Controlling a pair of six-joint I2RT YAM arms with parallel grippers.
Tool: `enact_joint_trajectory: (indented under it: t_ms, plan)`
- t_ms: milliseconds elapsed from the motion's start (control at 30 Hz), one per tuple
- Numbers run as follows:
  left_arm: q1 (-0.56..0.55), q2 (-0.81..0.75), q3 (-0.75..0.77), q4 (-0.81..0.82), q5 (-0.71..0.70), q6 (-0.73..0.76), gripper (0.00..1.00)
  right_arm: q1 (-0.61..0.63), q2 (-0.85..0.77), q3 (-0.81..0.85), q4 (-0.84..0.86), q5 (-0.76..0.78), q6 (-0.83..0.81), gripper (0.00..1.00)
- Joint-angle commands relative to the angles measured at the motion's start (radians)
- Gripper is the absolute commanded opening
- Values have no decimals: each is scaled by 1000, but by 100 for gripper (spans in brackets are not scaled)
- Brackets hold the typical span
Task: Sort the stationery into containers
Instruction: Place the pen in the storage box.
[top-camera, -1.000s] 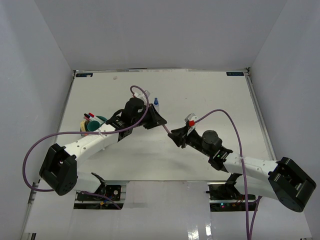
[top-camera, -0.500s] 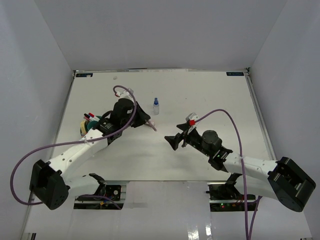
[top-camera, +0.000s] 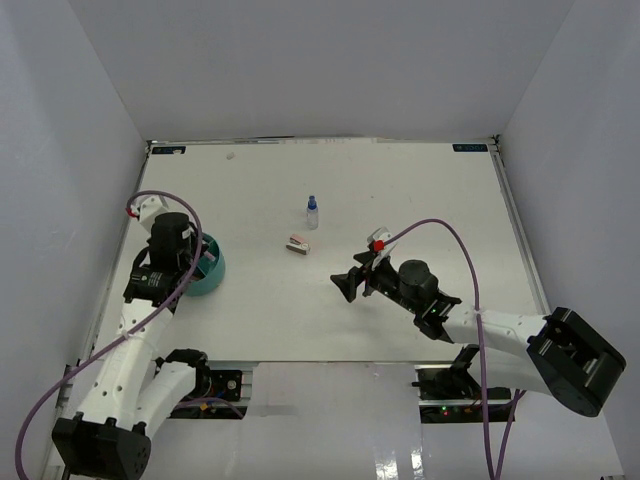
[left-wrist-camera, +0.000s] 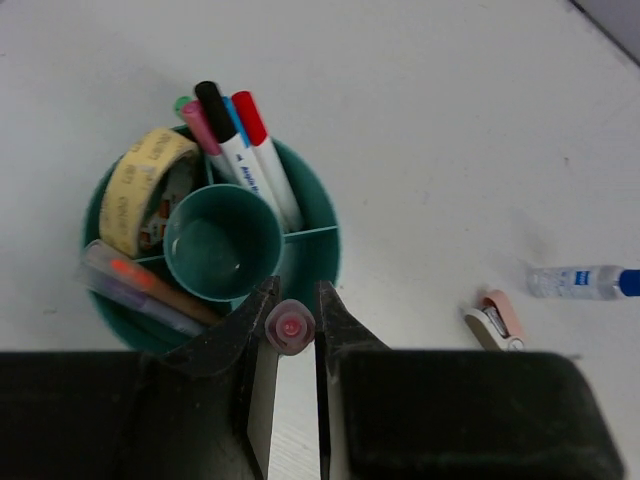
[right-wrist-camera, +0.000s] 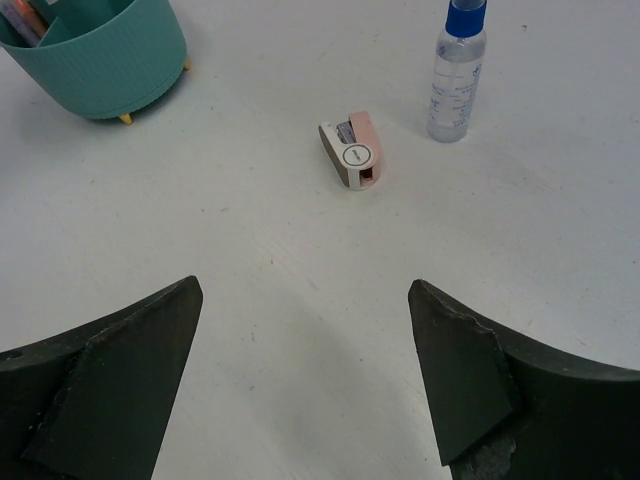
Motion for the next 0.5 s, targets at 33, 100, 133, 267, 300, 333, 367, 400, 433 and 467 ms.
enact_joint_trajectory:
  t_ms: [33,100,133,267,300,333,367,400,433,467]
  plan:
    - [49,-59,-41,-47,-31,50,4,4,7,34,29,13,-8,90]
    - [57,-56,-43,-66,-39,64,4,4,7,35,27,16,-8,90]
    - [63,-53,-43,-70,-42,66,4,3,7,35,24,19,-9,90]
    - [74,-53,-75,-48,-59,76,4,3,9,35,24,18,-8,90]
    - [76,-56,-83,-38,-66,84,4,4,11,35,23,18,-8,90]
    - [83,-57,-92,-27,-82,87,4,4,11,35,23,18,-8,90]
    - [88,-59,-95,-11,-86,92,4,3,14,35,23,18,-8,90]
    - [91,-61,-95,-10,-91,93,4,4,15,35,21,16,-9,90]
    - [98,-65,-86,-10,-97,98,4,3,17,37,21,16,-8,90]
    - [99,-71,-83,-8,-102,99,4,3,18,38,18,15,-8,90]
